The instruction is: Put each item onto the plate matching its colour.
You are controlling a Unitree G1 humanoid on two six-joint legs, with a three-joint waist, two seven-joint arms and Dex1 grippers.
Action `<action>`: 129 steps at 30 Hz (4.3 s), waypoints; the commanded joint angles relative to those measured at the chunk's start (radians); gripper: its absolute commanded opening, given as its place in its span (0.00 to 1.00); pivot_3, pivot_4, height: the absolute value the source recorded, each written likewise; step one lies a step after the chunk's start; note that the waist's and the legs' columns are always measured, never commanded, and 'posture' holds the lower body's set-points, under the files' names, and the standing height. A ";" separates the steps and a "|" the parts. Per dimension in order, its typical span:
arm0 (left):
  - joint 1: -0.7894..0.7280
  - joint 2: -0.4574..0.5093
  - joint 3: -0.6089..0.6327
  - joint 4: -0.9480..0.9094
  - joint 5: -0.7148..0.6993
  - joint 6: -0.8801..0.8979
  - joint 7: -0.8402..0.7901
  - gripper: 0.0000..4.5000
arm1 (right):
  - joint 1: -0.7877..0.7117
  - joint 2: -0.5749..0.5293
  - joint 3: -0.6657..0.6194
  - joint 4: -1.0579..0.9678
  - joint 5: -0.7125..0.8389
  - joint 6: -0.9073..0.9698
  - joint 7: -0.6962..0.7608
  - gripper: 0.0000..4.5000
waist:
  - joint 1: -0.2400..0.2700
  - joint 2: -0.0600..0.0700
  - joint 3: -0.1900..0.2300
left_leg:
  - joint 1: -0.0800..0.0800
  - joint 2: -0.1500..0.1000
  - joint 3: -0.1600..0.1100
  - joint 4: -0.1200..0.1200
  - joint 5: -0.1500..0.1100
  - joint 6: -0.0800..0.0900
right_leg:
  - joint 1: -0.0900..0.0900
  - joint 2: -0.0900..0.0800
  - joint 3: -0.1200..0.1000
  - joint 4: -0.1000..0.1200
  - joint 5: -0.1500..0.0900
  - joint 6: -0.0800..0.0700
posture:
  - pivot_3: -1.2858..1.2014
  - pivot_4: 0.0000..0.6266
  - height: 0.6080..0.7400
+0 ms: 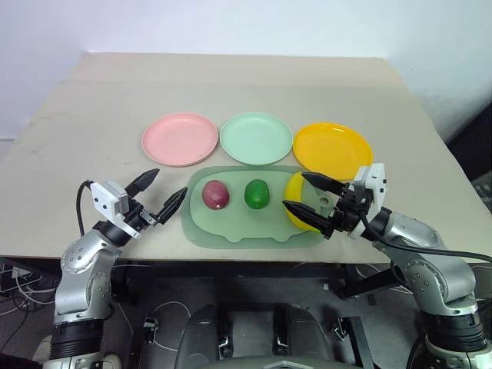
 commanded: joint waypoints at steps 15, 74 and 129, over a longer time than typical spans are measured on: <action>0.000 0.016 -0.050 -0.106 -0.025 0.066 -0.030 0.99 | -0.007 -0.008 0.005 -0.031 0.000 0.105 -0.087 1.00 | 0.000 0.000 0.000 | 0.000 0.000 0.000 0.000 0.001 -0.002 | 0.000 0.000 0.000 0.000 0.000 0.000 | 0.52 0.24 0.66; -0.115 0.058 -0.121 -0.068 -0.031 0.114 -0.162 1.00 | -0.760 0.033 0.067 0.910 -0.364 0.231 -0.367 0.38 | -0.015 0.004 0.002 | -0.005 -0.001 0.005 -0.002 0.005 -0.003 | -0.004 0.002 0.002 0.003 0.002 0.004 | 0.52 0.24 0.66; -0.084 0.105 -0.072 -0.068 -0.030 0.128 -0.136 1.00 | -0.492 0.395 0.078 0.242 -0.063 0.811 -0.470 0.99 | -0.033 0.005 0.003 | -0.010 -0.001 0.006 0.000 0.005 -0.007 | -0.011 0.001 0.003 0.010 0.002 0.004 | 0.52 0.24 0.66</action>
